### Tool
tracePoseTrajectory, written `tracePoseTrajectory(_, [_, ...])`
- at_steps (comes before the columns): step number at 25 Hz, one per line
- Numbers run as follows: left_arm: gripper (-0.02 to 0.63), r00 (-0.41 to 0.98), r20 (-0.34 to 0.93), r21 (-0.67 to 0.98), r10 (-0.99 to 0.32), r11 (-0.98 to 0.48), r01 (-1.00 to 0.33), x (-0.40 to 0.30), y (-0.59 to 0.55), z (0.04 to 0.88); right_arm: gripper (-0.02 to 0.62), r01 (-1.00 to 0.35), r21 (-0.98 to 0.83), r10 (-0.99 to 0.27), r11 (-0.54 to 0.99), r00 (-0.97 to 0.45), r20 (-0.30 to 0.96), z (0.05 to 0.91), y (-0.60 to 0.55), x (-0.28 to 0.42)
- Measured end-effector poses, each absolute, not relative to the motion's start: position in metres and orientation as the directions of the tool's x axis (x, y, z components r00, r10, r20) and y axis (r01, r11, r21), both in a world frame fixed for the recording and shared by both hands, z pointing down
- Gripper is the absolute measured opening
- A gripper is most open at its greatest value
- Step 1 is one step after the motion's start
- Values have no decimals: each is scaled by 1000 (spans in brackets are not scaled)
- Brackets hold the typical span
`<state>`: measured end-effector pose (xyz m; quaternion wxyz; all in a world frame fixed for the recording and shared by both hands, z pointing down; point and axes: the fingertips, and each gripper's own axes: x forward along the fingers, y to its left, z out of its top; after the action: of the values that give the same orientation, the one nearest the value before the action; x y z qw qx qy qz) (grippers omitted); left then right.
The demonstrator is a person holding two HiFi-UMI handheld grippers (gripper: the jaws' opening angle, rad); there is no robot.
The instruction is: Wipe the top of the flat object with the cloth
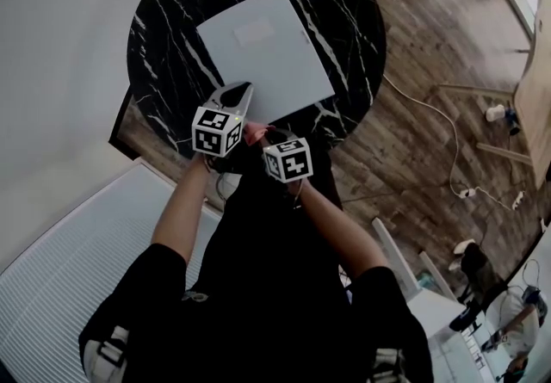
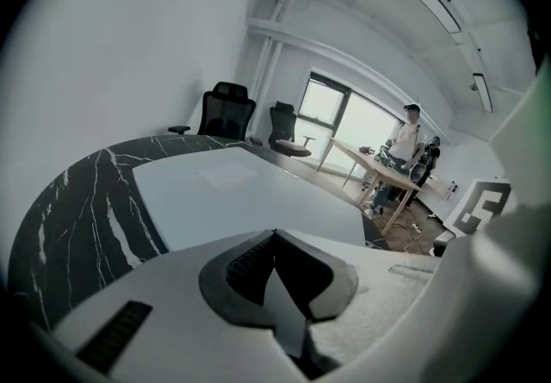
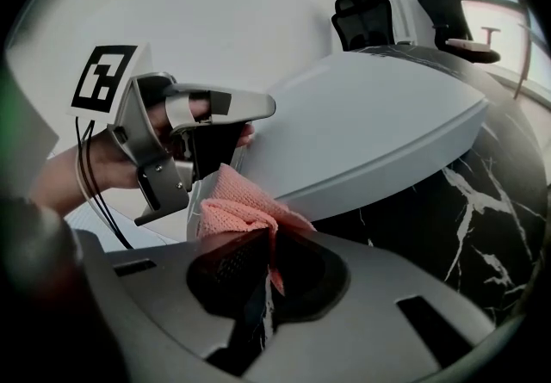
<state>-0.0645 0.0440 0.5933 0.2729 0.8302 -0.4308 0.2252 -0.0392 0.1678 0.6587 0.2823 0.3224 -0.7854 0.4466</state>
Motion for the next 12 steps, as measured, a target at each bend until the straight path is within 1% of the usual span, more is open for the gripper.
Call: tracePoseTrajectory(12, [0, 492, 642, 223, -589, -470, -854, -66, 41, 598, 8, -744, -544, -257, 388, -654, 712, 656, 163, -34])
